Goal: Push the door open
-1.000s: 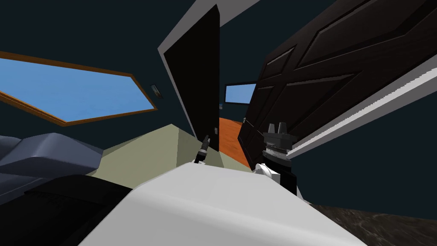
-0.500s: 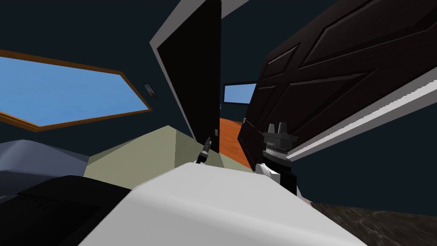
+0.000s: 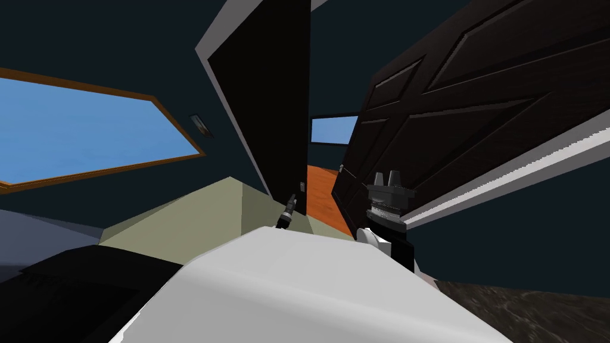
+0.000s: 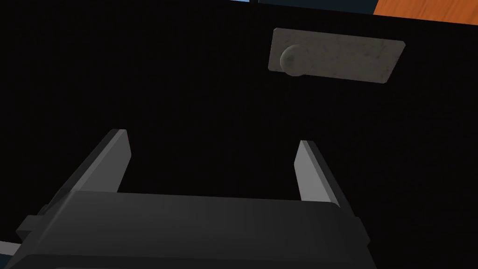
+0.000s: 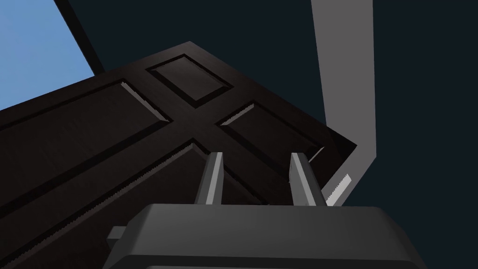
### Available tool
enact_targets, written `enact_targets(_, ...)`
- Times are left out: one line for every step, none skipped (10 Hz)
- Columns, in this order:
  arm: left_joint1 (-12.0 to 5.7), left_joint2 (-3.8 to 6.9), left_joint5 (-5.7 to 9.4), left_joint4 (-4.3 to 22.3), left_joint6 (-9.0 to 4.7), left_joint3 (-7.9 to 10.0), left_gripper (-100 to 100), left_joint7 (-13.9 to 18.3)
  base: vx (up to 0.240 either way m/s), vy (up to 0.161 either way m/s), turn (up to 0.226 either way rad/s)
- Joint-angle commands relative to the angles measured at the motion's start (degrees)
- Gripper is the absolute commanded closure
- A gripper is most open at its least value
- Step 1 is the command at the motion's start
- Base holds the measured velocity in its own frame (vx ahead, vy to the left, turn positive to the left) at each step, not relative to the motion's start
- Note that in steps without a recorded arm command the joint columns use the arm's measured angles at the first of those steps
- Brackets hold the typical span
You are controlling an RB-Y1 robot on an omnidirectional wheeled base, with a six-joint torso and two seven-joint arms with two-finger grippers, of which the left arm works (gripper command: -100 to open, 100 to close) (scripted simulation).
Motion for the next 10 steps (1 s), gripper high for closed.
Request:
enact_targets(-0.73,-0.15,-0.09,2.34,-0.71,-0.18,-100,0.13,0.046,0.050,-0.028)
enact_targets(-1.08,-0.24,-0.19,3.57,-0.80,-0.38,-100,0.25,0.059,0.054,-0.065)
enact_targets(-1.44,-0.33,-0.29,4.79,-0.89,-0.59,-100,0.36,0.068,0.060,-0.062)
enact_targets(-1.74,-0.42,-0.37,5.85,-0.96,-0.76,-100,0.46,0.072,0.067,-0.053)
enact_targets(-2.02,-0.51,-0.45,6.82,-1.03,-0.93,-100,0.55,0.076,0.071,-0.055)
enact_targets(-2.31,-0.60,-0.53,7.80,-1.10,-1.09,-100,0.64,0.066,0.064,-0.050)
enact_targets(-2.59,-0.69,-0.60,8.78,-1.18,-1.25,-100,0.73,0.063,0.066,-0.043)
enact_targets(-2.99,-0.85,-0.71,10.15,-1.27,-1.48,-100,0.86,0.079,0.078,-0.072)
enact_targets(-3.36,-0.99,-0.82,11.44,-1.37,-1.70,-100,0.98,0.091,0.087,-0.067)
enact_targets(-3.55,-1.09,-0.87,12.11,-1.42,-1.81,-100,1.04,0.099,0.079,-0.046)
